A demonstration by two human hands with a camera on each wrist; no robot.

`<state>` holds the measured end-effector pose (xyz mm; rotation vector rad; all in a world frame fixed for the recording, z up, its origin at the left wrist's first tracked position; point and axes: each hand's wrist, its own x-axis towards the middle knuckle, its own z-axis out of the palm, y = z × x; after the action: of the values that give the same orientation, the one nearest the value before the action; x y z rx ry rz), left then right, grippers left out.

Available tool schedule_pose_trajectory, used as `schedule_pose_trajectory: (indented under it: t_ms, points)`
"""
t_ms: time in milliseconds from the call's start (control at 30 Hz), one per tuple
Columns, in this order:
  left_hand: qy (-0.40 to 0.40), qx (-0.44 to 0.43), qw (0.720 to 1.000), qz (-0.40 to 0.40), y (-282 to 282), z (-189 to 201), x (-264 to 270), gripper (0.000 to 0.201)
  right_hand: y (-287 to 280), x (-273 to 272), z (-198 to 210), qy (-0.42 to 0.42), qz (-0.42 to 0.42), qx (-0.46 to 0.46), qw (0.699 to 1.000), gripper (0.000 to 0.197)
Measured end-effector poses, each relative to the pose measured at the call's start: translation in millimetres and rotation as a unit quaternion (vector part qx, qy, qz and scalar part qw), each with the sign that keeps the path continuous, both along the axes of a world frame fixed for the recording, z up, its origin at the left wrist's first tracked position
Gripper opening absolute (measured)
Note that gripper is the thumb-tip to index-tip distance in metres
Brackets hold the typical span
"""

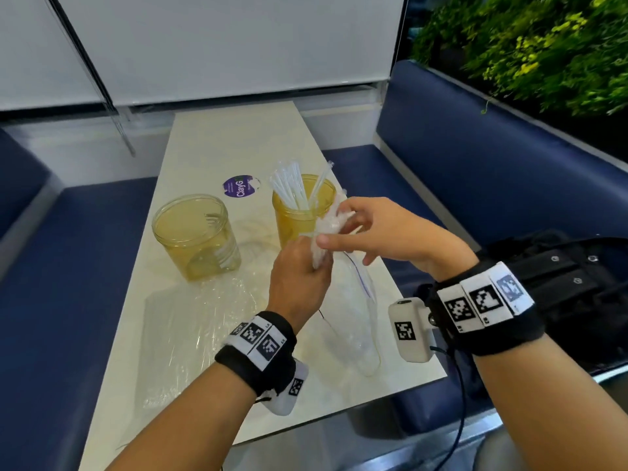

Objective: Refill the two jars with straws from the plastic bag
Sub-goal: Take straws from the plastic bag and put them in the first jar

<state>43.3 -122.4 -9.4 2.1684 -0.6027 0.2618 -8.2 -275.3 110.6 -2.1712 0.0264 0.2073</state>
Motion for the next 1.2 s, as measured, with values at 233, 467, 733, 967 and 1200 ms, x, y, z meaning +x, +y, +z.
schedule_pose_trajectory:
  t_ms: [233, 467, 733, 967, 1200]
  points:
    - [0.089, -0.074, 0.993, 0.017, -1.9, 21.2, 1.3, 0.013, 40.8, 34.8, -50.4, -0.108, -0.046, 0.090, 0.989, 0.039]
    - [0.085, 0.098, 0.991, 0.040, 24.2, 17.1, -10.7, 0.066, 39.4, 55.2, -6.5, -0.167, -0.081, 0.273, 0.944, 0.036]
    - [0.072, 0.069, 0.995, -0.008, 43.3, 14.7, -16.8, 0.057, 16.6, 115.5, 97.1, -0.304, -0.066, 0.352, 0.883, 0.037]
    - [0.062, 0.048, 0.997, 0.022, 48.5, 30.1, -13.8, 0.050, 14.9, 183.9, 36.0, -0.340, -0.089, 0.269, 0.897, 0.024]
    - [0.029, 0.017, 0.998, 0.055, 48.4, 44.7, -4.8, 0.050, 15.1, 210.3, -56.5, -0.230, -0.110, 0.192, 0.948, 0.032]
